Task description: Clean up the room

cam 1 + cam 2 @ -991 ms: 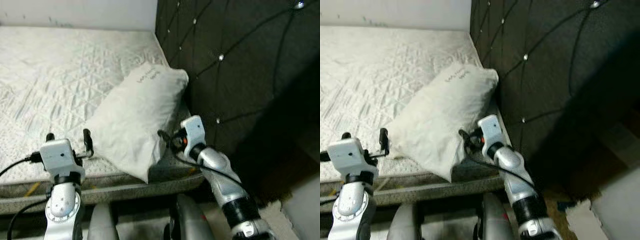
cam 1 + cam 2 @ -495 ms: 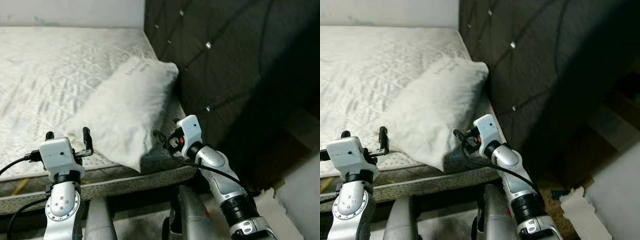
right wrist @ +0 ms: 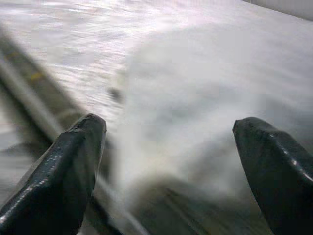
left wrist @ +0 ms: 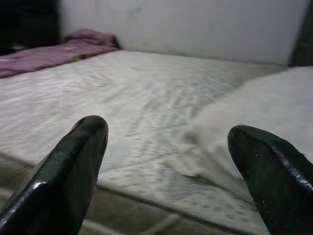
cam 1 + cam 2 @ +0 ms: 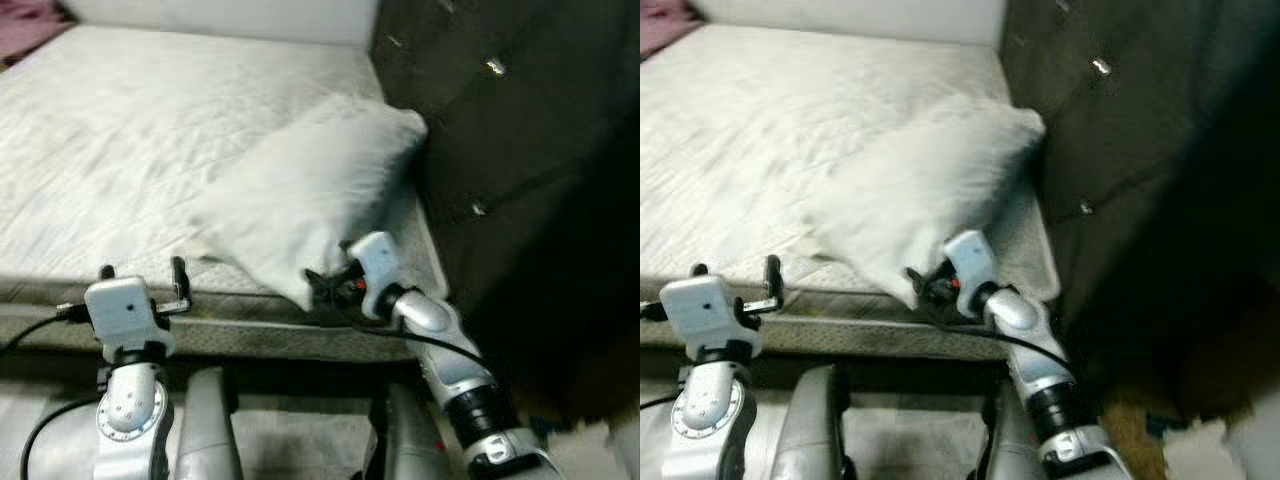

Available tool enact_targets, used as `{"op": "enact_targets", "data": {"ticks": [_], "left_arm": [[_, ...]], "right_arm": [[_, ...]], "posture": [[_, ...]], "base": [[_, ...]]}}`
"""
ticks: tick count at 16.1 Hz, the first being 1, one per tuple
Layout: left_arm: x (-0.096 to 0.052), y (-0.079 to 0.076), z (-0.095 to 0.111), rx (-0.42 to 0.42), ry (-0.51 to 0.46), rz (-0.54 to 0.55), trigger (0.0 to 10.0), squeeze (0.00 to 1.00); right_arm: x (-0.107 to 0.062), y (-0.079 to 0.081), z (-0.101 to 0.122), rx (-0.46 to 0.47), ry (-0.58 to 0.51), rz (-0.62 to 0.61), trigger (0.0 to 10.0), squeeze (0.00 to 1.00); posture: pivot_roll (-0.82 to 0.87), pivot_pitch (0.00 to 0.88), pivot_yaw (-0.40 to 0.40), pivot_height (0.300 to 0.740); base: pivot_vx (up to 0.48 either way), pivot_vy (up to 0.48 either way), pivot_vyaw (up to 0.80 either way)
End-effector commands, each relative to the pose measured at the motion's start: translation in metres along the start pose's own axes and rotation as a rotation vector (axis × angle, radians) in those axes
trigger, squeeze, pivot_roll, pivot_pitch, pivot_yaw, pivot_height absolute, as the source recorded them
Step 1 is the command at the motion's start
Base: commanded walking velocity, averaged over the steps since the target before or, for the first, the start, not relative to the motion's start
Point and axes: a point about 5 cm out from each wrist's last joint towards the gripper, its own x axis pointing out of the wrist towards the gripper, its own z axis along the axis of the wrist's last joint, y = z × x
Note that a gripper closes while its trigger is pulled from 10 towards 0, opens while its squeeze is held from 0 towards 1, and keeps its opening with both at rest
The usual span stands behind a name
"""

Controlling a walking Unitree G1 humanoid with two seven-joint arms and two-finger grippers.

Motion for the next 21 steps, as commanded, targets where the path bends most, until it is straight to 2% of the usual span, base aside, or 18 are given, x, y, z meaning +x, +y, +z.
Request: {"op": "enact_targets", "data": {"ticks": [1,5,6,10,12,18,21], "left_arm": [[0.001,-0.003,0.004,0.004,-0.013,-0.002,10.0,0.0],[-0.001,-0.002,0.005,0.011,-0.011,0.005,10.0,0.0],[-0.002,-0.001,0.006,0.014,-0.011,0.007,10.0,0.0],[-0.005,0.002,0.009,0.025,-0.004,0.029,10.0,0.0],[-0.011,0.007,0.009,0.035,0.013,0.04,10.0,0.0],[-0.011,0.01,0.009,0.046,0.03,0.042,10.0,0.0],[-0.011,0.007,0.007,0.04,0.053,0.021,10.0,0.0]], "right_arm": [[0.001,-0.004,-0.001,-0.013,0.024,0.019,10.0,0.0],[0.015,-0.007,0.005,-0.044,0.048,-0.029,10.0,0.0],[0.021,-0.011,0.007,-0.028,0.058,-0.095,10.0,0.0],[0.028,-0.026,0.002,0.129,0.132,-0.328,10.0,0.0],[0.023,-0.033,-0.009,0.275,0.22,-0.425,10.0,0.0],[0.019,-0.039,-0.008,0.283,0.275,-0.45,10.0,0.0],[0.026,-0.023,-0.008,0.367,0.304,-0.426,10.0,0.0]], "posture": [[-0.01,0.0,-0.083,0.554],[0.01,0.0,-0.084,0.554],[0.02,0.0,-0.084,0.554],[0.05,0.017,-0.084,0.554],[0.06,0.038,-0.08,0.554],[0.05,0.054,-0.073,0.554],[0.05,0.049,-0.06,0.554]], "base": [[0.0,0.0,0.0],[0.0,0.0,0.0],[0.0,0.0,0.0],[0.0,0.0,0.0],[0.0,0.0,0.0],[0.0,0.0,0.0],[0.0,0.0,0.0]]}}
